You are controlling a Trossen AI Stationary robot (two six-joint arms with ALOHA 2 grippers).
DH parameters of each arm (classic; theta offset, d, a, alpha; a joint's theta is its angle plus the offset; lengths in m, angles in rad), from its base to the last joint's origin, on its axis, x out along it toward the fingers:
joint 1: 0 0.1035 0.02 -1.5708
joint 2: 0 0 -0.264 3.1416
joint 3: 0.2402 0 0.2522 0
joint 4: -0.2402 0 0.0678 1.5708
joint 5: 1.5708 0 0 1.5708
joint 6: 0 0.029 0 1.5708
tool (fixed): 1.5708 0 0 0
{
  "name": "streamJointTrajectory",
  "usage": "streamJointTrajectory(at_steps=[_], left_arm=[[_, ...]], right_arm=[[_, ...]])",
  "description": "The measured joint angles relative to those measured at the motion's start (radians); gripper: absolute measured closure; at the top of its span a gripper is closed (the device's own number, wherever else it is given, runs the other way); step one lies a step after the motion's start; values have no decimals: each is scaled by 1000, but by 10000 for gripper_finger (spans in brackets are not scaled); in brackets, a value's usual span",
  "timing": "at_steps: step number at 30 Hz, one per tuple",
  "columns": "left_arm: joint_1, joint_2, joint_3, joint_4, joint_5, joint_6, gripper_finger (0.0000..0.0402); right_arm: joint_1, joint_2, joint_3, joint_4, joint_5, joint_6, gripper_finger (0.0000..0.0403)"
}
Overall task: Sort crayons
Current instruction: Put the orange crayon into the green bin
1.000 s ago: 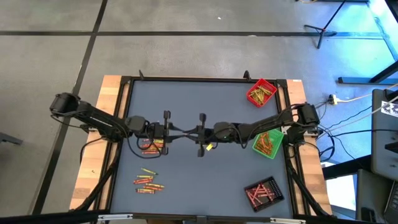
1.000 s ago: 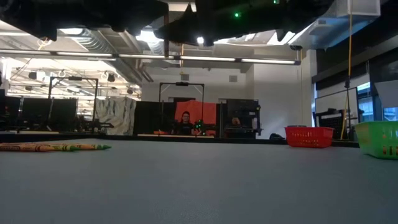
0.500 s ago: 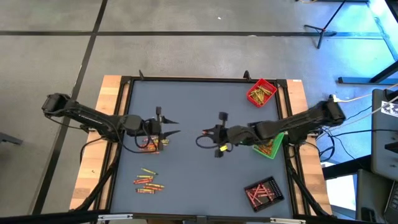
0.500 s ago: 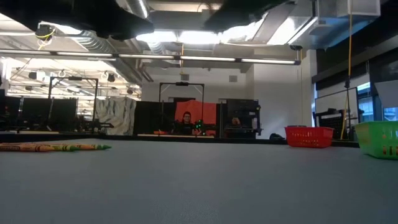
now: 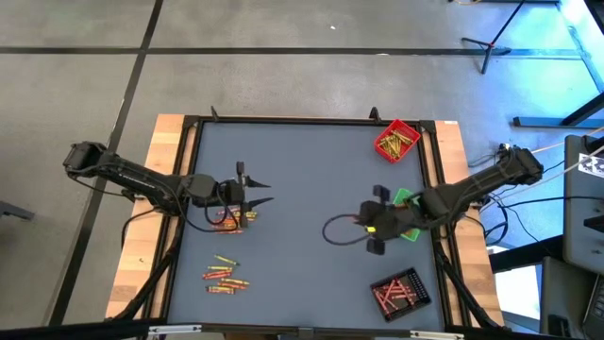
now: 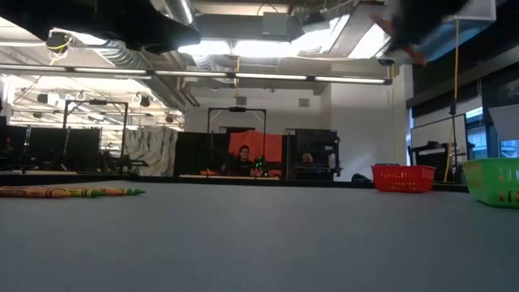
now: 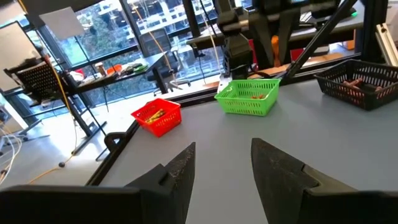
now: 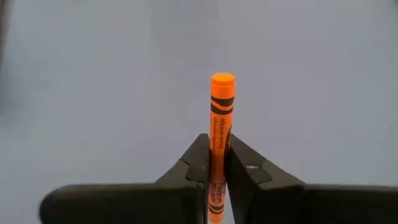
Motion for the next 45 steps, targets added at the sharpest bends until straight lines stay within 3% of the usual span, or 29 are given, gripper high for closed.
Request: streamJointTrajectory(at_steps=[7,12,18,45], left_arm=[[0,0,0,0,0,0,262],[0,0,0,0,0,0,262],[0,0,0,0,0,0,262],[1,0,0,0,0,0,262]], right_arm=[[48,-1,-13,-356,48,380,381],[45,-1,-72,-477,36,559,369],[45,-1,-178,-489,-78,638,377],[44,-2,-288,-481,-103,700,371]])
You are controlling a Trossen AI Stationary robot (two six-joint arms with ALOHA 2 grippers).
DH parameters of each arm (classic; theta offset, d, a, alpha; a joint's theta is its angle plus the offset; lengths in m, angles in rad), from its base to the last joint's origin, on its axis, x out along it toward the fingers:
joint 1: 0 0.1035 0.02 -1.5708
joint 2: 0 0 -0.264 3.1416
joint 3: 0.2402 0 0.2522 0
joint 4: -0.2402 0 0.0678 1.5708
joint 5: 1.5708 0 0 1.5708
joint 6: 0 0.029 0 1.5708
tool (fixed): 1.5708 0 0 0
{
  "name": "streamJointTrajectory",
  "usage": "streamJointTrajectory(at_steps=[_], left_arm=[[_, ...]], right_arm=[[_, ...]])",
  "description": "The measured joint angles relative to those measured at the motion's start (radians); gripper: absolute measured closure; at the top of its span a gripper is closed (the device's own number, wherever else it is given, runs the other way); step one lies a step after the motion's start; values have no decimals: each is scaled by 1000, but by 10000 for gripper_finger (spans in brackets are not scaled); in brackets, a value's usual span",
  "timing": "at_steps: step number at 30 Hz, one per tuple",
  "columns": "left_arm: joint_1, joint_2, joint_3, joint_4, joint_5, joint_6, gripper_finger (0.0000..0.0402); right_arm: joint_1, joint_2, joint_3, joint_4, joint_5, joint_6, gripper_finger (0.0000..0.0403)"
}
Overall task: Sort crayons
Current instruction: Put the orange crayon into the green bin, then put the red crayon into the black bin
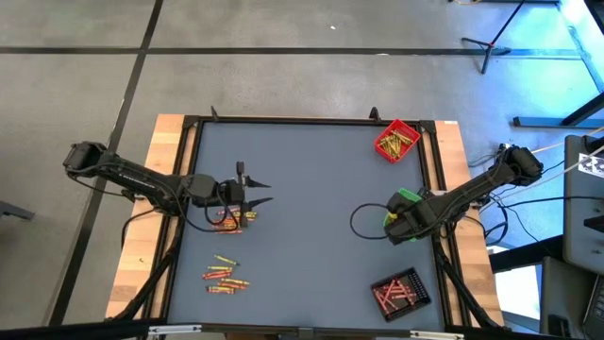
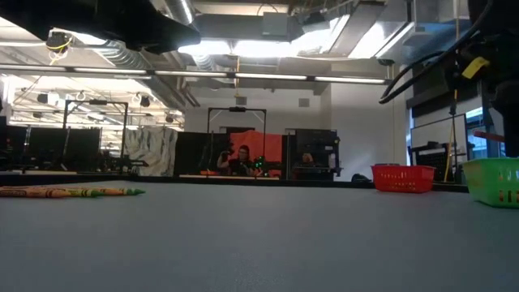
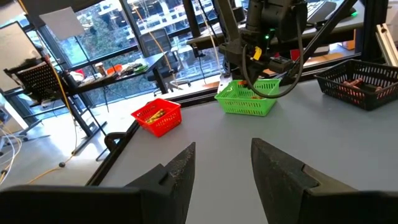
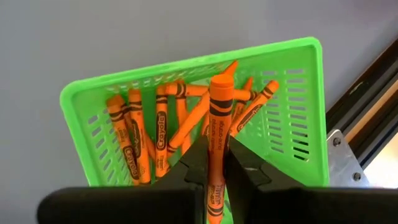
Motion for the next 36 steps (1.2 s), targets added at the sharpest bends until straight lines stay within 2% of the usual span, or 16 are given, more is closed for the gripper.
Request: streamJointTrajectory(at_steps=[6,12,16,18,20,24,27,32,36], left_arm=[[0,0,0,-1,0,0,262],[0,0,0,-2,0,0,262],[0,0,0,-2,0,0,262],[0,0,0,-2,0,0,262],[0,0,0,-2,0,0,262],[0,0,0,-7,0,0,262],[0,0,4,-73,-9,-1,262],[0,1,96,-321,-44,-73,262],[0,1,218,-598,-44,-157,262]], right_arm=[[0,0,0,1,5,15,352],[0,0,5,-15,-10,18,268],[0,1,82,-81,-41,9,231],[0,1,140,-99,1,-7,222],[0,1,196,-81,89,-40,220],[0,1,254,75,309,-203,219],[0,1,246,264,421,-375,219],[0,19,207,603,512,-690,219],[-2,37,183,844,533,-922,219]])
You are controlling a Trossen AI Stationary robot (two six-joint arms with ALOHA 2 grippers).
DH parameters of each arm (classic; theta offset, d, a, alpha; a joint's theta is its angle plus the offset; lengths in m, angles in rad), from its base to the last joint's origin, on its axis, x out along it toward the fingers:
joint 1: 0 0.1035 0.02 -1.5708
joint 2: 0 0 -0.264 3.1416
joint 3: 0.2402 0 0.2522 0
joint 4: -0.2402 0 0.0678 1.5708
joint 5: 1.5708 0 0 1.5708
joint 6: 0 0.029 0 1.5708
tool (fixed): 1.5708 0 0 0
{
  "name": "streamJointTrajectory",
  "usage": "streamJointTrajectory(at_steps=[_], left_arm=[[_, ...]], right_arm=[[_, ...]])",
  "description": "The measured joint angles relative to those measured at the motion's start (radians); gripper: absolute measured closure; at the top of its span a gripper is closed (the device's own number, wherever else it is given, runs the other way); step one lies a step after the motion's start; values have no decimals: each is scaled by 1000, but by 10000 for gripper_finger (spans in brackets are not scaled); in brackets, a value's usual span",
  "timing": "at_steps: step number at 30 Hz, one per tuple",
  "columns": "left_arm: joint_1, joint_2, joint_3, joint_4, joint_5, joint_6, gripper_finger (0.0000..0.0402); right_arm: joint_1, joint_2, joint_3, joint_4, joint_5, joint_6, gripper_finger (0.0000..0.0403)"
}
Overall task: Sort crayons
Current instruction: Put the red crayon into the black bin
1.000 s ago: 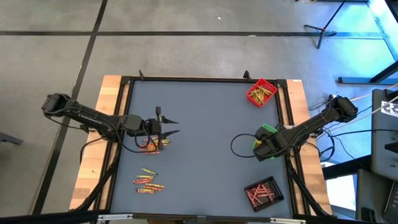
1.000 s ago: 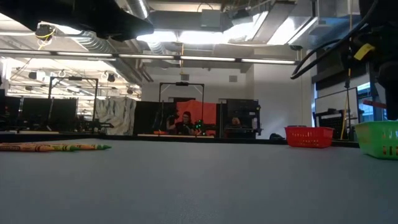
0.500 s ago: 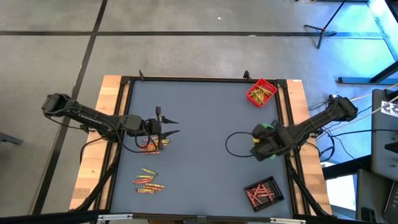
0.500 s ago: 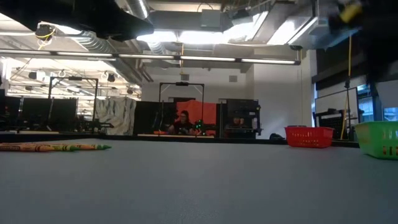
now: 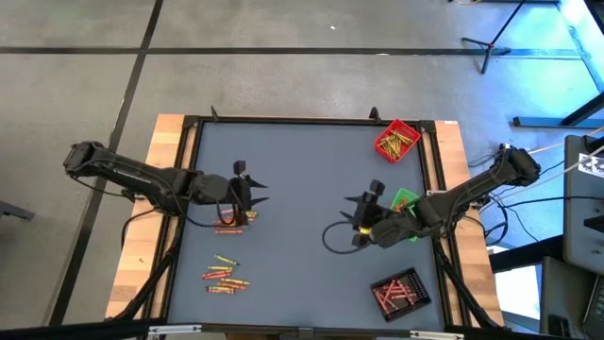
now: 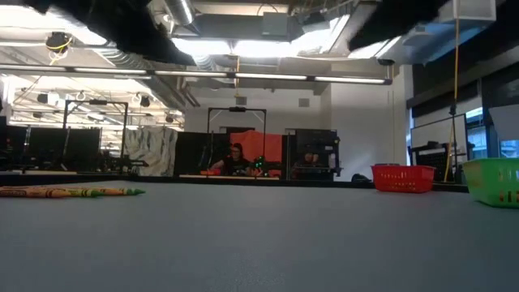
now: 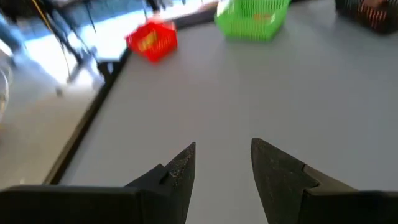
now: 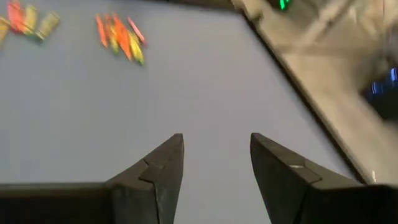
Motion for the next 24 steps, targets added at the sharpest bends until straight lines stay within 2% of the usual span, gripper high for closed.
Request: streamJointTrajectory(at_steps=[5,9,17,24], left_arm=[[0,0,139,-394,0,-119,262],[0,0,204,-613,2,-211,262],[59,23,216,-804,111,-316,262],[119,131,216,-866,179,-315,262]], right_arm=[[-30,9,-33,238,-52,-223,219],[-74,10,-55,350,-169,-307,219],[-164,42,-130,662,-444,-451,219],[-184,98,-137,803,-483,-526,219]])
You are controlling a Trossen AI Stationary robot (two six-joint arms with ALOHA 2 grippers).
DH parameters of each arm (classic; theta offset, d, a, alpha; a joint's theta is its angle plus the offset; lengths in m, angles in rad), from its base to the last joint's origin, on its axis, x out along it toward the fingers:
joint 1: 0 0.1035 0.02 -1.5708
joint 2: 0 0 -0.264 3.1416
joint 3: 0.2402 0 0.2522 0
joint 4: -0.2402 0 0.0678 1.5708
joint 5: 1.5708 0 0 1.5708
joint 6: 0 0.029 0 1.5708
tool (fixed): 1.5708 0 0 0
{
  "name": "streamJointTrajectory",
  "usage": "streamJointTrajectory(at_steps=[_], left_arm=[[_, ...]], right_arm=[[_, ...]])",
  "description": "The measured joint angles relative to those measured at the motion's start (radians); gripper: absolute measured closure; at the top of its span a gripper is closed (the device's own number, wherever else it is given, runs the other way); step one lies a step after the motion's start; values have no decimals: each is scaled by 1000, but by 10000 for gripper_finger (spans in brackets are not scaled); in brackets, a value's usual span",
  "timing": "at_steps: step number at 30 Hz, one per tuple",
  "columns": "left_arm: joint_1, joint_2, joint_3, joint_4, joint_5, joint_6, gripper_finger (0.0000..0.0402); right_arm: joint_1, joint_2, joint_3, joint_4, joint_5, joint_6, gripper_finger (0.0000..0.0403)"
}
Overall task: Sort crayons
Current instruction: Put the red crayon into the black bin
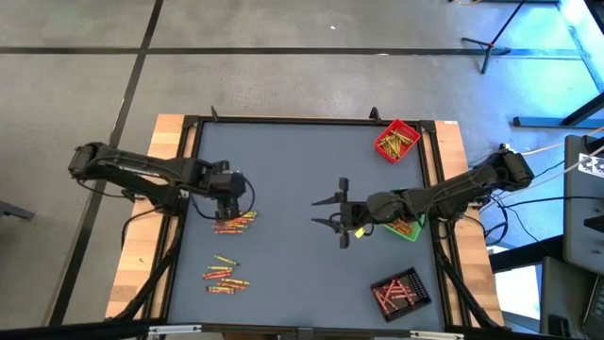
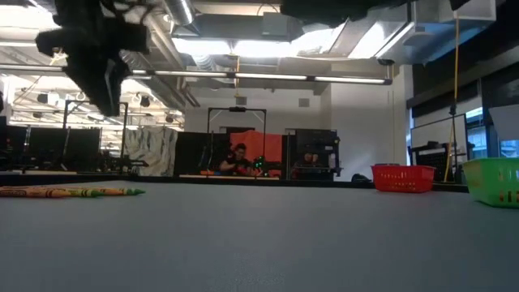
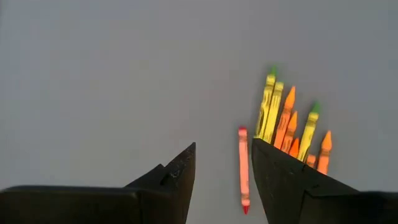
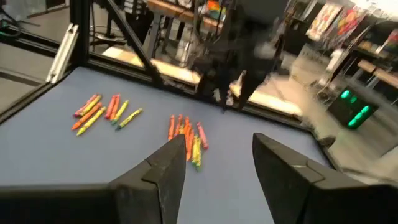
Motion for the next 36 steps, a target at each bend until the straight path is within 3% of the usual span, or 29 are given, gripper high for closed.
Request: streamJointTrajectory(at_steps=[10,36], left_arm=[[7,107,0,6,69,7,262],[-23,168,-78,100,88,-44,262]], right_arm=[[3,3,0,-61,-1,58,219],[3,3,0,-61,-1,61,219]])
